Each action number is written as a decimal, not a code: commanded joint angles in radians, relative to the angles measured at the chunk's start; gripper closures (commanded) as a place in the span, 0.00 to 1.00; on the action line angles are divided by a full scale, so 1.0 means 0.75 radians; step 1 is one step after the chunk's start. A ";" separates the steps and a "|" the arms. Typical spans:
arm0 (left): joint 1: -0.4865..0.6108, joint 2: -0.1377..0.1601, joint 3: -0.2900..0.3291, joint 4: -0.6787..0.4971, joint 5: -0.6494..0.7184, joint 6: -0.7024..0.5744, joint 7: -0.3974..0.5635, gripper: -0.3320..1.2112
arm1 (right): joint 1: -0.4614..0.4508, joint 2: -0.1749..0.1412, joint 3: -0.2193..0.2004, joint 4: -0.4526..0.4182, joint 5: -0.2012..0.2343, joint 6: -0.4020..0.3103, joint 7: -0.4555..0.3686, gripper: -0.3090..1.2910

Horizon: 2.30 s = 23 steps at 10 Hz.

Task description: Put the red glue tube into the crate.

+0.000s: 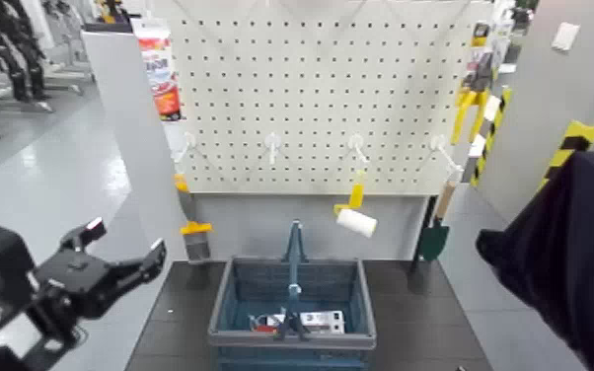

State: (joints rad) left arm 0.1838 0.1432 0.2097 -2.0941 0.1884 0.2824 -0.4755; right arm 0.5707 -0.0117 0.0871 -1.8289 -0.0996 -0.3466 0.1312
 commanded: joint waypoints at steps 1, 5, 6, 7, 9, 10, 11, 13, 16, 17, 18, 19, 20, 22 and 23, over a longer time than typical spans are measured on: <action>-0.147 0.063 0.015 0.070 0.066 0.049 -0.043 0.30 | -0.004 -0.001 0.002 0.003 0.000 0.002 0.001 0.28; -0.368 0.083 0.031 0.238 0.090 0.069 -0.182 0.30 | -0.012 -0.003 0.007 0.007 -0.008 0.008 0.003 0.28; -0.423 0.108 0.017 0.266 0.082 0.080 -0.209 0.30 | -0.016 -0.005 0.007 0.007 -0.012 0.008 0.005 0.28; -0.470 0.120 0.011 0.297 0.070 0.084 -0.225 0.32 | -0.020 -0.009 0.011 0.007 -0.016 0.014 0.007 0.28; -0.560 0.151 -0.012 0.379 0.056 0.080 -0.260 0.32 | -0.027 -0.009 0.009 0.009 -0.019 0.020 0.017 0.28; -0.599 0.159 -0.018 0.413 0.045 0.071 -0.272 0.32 | -0.027 -0.007 0.009 0.009 -0.019 0.022 0.019 0.28; -0.640 0.165 -0.020 0.444 0.031 0.063 -0.290 0.32 | -0.033 -0.007 0.009 0.009 -0.021 0.029 0.032 0.28; -0.716 0.187 -0.028 0.526 0.017 0.043 -0.325 0.32 | -0.037 -0.009 0.011 0.009 -0.021 0.039 0.040 0.28; -0.840 0.214 -0.044 0.675 -0.004 0.012 -0.380 0.32 | -0.047 -0.007 0.013 0.009 -0.021 0.053 0.056 0.28; -0.891 0.216 -0.061 0.743 -0.004 -0.002 -0.401 0.33 | -0.049 -0.007 0.013 0.011 -0.023 0.055 0.060 0.28; -0.947 0.218 -0.089 0.827 -0.002 -0.027 -0.440 0.33 | -0.053 -0.007 0.013 0.011 -0.021 0.061 0.064 0.28; -0.986 0.218 -0.120 0.880 -0.002 -0.043 -0.450 0.34 | -0.057 -0.009 0.015 0.013 -0.023 0.063 0.070 0.28; -1.026 0.226 -0.153 0.927 -0.002 -0.047 -0.472 0.35 | -0.061 -0.009 0.017 0.013 -0.023 0.065 0.072 0.28; -1.076 0.234 -0.196 0.968 0.009 -0.070 -0.489 0.35 | -0.068 -0.009 0.019 0.015 -0.023 0.074 0.083 0.28; -1.094 0.234 -0.210 0.970 0.011 -0.072 -0.493 0.35 | -0.070 -0.009 0.019 0.019 -0.023 0.076 0.087 0.28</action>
State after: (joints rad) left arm -0.6273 0.3190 0.0586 -1.3693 0.1955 0.2304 -0.8440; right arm 0.5195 -0.0184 0.1008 -1.8158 -0.1166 -0.2912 0.1953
